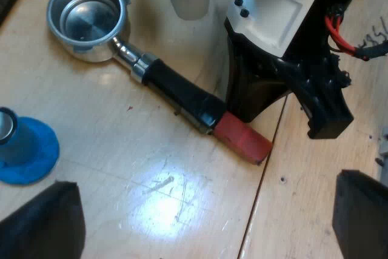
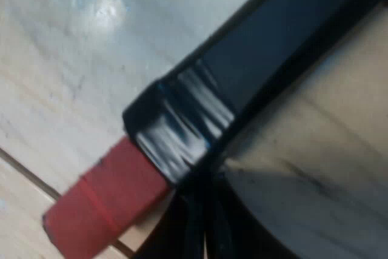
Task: Put the handle in the coffee machine
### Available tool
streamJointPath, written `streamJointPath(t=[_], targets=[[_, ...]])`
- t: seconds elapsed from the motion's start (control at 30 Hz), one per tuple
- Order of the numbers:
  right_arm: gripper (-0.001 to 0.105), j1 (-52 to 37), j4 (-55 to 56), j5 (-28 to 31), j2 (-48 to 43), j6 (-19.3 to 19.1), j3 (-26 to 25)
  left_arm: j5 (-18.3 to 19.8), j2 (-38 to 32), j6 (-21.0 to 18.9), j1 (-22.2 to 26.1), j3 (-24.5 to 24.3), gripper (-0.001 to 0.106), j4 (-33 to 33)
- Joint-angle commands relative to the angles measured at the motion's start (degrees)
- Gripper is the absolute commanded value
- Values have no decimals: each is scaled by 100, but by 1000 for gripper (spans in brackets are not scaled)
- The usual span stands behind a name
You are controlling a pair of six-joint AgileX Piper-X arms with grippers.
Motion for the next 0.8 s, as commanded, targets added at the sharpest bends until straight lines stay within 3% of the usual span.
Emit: streamJointPath(t=[0.03, 0.5, 0.8], targets=[[0, 112, -354, -126, 287, 58, -238, -202, -3, 195, 11, -168, 83, 231], [0, 108, -615, 236, 1267, 78, -1395, -309, -3, 282, 11, -926, 83, 660], [0, 102, -903, 1113, 1347, 75, -1490, -515, -61, 282, 11, -947, 83, 767]])
